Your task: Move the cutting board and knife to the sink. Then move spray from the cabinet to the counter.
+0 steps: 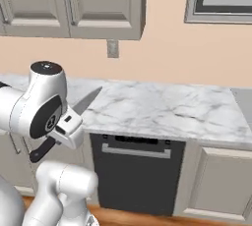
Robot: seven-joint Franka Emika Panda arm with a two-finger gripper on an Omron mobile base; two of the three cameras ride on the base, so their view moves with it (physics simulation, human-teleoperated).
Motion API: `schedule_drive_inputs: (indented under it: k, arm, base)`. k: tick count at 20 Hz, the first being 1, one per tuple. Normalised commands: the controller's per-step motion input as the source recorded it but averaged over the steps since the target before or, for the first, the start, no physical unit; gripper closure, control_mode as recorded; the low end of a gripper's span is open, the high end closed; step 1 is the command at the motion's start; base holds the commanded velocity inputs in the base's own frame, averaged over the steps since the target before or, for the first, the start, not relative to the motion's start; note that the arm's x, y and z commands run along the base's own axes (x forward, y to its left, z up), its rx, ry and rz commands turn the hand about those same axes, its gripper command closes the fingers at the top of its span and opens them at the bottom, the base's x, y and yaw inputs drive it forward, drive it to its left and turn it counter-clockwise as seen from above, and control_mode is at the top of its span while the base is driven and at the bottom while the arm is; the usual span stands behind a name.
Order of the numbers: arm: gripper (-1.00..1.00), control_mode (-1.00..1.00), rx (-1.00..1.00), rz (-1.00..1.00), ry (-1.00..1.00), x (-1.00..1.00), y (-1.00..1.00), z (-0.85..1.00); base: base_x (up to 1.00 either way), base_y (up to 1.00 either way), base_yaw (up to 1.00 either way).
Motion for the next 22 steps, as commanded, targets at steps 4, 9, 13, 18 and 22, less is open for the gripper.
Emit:
schedule_drive_inputs:
  k: [4,9,13,18,22]
  arm:
    - [1.0,1.0,0.0,0.0,0.0,0.0,0.0,0.0]
    - [1.0,1.0,0.0,0.0,0.0,0.0,0.0,0.0]
    - [1.0,1.0,0.0,0.0,0.0,0.0,0.0,0.0]
    - [1.0,1.0,0.0,0.0,0.0,0.0,0.0,0.0]
    - [1.0,1.0,0.0,0.0,0.0,0.0,0.0,0.0]
  base:
    - [0.05,-0.36,-0.5]
    - [0.74,-1.0,0.19]
    - [0.4,-1.0,0.16]
    - [-0.01,-1.0,0.08]
    - [0.05,-1.0,0.16]
